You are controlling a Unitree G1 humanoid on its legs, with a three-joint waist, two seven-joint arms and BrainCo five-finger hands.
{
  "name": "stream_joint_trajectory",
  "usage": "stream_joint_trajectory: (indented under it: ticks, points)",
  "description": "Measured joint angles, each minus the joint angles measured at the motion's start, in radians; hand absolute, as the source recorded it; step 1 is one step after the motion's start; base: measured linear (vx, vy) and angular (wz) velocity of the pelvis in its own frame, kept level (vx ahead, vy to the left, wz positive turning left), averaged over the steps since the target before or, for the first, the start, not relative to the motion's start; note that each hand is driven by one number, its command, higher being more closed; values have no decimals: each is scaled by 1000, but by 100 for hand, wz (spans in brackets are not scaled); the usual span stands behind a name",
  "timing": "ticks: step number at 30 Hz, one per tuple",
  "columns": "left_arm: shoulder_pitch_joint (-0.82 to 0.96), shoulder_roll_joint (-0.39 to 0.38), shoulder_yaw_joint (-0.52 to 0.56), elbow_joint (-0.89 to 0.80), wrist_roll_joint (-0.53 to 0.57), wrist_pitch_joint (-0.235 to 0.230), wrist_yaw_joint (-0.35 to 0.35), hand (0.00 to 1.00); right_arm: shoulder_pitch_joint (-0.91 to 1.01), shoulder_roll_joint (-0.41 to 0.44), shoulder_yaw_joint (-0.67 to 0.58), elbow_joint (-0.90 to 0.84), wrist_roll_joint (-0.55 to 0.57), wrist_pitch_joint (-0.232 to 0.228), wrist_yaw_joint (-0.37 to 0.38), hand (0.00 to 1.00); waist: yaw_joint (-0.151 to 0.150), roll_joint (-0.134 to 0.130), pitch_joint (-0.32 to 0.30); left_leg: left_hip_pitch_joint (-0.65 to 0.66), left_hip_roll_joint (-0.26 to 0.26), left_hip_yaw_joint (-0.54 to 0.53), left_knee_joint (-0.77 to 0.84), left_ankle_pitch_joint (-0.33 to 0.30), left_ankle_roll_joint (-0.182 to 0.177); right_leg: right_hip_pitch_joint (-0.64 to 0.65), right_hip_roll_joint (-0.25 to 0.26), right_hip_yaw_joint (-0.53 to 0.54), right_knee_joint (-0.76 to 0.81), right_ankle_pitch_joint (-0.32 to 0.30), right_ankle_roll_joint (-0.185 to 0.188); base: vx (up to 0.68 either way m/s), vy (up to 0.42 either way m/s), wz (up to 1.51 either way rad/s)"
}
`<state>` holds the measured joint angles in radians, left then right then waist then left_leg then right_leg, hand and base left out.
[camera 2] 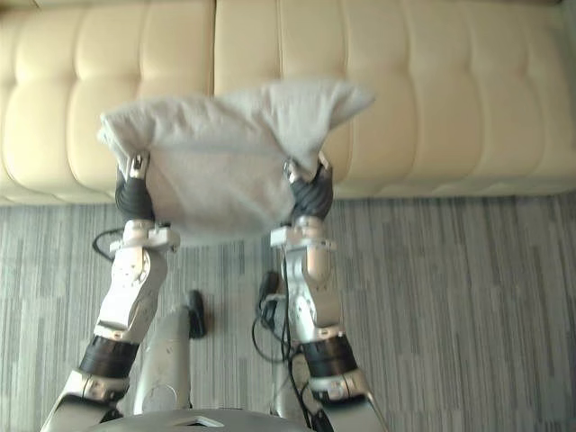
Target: Pick up cushions and gather them together orderly.
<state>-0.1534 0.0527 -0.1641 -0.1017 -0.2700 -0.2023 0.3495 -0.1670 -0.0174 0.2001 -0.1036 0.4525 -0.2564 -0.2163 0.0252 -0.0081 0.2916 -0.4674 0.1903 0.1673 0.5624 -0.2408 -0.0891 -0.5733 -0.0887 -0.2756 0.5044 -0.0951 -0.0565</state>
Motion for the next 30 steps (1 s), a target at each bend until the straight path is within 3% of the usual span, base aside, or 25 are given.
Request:
stream_joint_trajectory:
  ticks: [6,10,15,21,24,25,27,30]
  points:
    - [217,13,-30,-67,-4,-2,-64,100,196,-7,32,-24,-69,35,46,100,-1,3,-139,220,-37,31,-219,53,-4,178,18,20,-155,28,24,119,20,-7]
    - [264,14,-35,-74,-42,-2,-93,100,196,-15,22,-25,-122,36,59,100,-25,11,-170,366,-56,33,-383,115,-2,307,35,16,-275,76,30,130,17,2]
    - [313,10,-43,-76,-42,-2,-115,100,230,-30,21,-28,-150,37,65,100,-30,23,-214,457,-69,33,-443,126,9,434,53,21,-416,135,46,52,66,0]
    - [369,10,-44,-83,-42,-1,-140,100,284,-29,21,-29,-175,43,84,100,-26,24,-220,469,-87,30,-438,128,23,512,58,28,-555,214,53,-43,59,1]
    - [385,10,-53,-83,-42,1,-144,100,306,-29,20,-30,-174,43,87,100,-25,28,-218,430,-71,25,-369,98,20,515,64,27,-557,210,49,-74,39,1]
    - [395,10,-57,-83,-42,1,-149,100,326,-29,18,-40,-173,43,89,100,-26,45,-208,399,-32,23,-285,55,13,527,90,46,-552,186,44,-64,26,5]
    - [403,8,-57,-83,-42,2,-159,100,346,-30,16,-61,-167,43,94,100,-25,57,-200,363,-4,21,-187,31,6,532,107,49,-544,177,32,-62,42,9]
    - [405,8,-61,-85,-43,3,-169,100,355,-30,8,-111,-164,46,94,100,-18,46,-199,257,-8,30,-70,37,31,500,78,54,-533,174,23,-85,58,5]
